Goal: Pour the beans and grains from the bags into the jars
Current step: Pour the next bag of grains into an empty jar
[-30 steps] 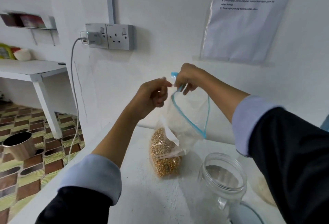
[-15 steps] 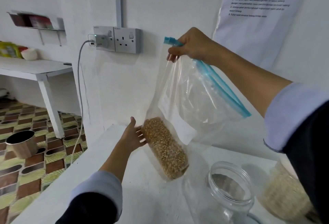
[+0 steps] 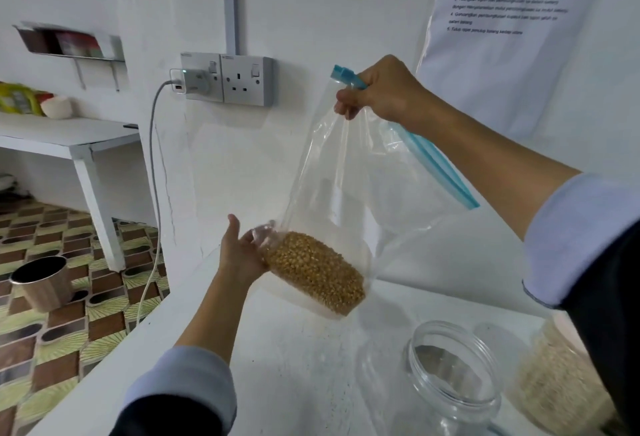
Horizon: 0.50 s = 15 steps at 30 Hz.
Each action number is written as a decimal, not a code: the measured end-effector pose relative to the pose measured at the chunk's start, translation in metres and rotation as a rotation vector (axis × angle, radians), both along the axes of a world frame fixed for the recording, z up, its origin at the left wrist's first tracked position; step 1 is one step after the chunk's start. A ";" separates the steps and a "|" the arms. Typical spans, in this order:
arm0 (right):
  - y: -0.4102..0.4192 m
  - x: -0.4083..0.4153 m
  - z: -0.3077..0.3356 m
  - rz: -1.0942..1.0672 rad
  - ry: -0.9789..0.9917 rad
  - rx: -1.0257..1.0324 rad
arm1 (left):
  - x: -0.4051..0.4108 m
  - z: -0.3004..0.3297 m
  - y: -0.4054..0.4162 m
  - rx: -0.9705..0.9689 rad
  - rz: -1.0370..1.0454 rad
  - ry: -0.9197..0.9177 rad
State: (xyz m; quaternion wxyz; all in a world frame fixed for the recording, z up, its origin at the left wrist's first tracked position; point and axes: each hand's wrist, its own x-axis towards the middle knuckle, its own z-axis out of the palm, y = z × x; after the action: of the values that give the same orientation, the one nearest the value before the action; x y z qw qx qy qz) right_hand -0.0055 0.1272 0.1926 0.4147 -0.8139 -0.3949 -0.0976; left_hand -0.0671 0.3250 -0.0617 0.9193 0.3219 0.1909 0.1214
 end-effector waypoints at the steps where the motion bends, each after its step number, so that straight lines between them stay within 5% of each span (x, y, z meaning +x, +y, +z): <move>1: -0.001 0.000 0.000 -0.011 0.004 0.018 | 0.002 -0.004 0.000 -0.015 0.007 -0.044; 4: -0.004 0.000 0.000 -0.021 0.010 0.059 | 0.004 -0.011 -0.007 0.147 -0.070 -0.020; 10: -0.023 0.003 0.010 -0.041 0.015 0.184 | 0.010 0.013 -0.004 0.023 0.060 -0.325; 15: -0.054 0.003 0.016 -0.075 0.045 0.265 | 0.010 0.046 0.006 0.767 0.430 -0.104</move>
State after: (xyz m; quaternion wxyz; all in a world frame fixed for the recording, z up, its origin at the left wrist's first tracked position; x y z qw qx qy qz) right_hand -0.0029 0.0730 0.2083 0.5234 -0.7681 -0.3387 -0.1462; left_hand -0.0574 0.3308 -0.0161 0.6958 0.5861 0.1480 0.3880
